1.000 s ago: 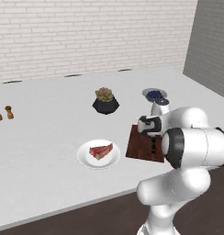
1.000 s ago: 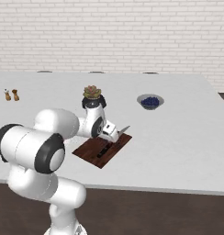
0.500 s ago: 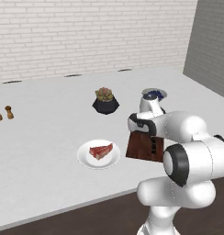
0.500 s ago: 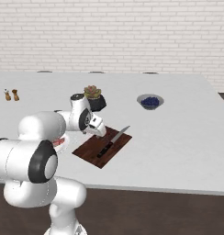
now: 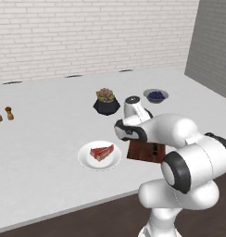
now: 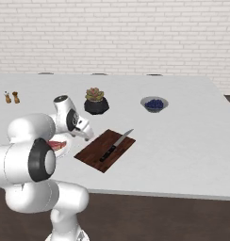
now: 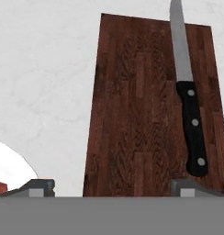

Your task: Pick up the knife from the drawer and place it on the cutting board. Then place the meat from the plate to the cutting board.

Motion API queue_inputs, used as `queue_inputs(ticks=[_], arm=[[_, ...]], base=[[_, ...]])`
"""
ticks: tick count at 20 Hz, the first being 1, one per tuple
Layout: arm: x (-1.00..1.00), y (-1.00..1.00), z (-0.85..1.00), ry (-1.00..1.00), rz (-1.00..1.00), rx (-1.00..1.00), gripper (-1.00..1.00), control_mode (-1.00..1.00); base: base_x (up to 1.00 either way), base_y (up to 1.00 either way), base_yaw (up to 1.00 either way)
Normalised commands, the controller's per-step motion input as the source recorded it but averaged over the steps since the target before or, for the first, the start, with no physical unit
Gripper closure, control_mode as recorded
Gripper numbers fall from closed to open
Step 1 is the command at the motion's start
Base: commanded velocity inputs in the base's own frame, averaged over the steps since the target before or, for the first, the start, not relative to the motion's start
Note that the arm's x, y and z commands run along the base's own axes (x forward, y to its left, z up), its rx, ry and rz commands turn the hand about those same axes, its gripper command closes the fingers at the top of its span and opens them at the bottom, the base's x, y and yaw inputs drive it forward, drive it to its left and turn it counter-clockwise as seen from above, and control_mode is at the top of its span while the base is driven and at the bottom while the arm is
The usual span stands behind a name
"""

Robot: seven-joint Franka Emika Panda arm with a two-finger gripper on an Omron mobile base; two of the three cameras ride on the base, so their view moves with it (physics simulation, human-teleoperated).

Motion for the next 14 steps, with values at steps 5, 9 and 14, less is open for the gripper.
queue_inputs(ticks=[5,9,14], arm=[[-0.18,0.44,-0.03,0.00,-0.10,0.08,-1.00,-1.00],[-0.11,0.44,-0.02,0.02,-0.12,0.12,-1.00,-1.00],[0.00,0.56,-0.11,0.05,-0.07,0.04,-1.00,-1.00]], base=[[0.00,0.00,0.00],[0.00,0.00,0.00],[0.00,0.00,0.00]])
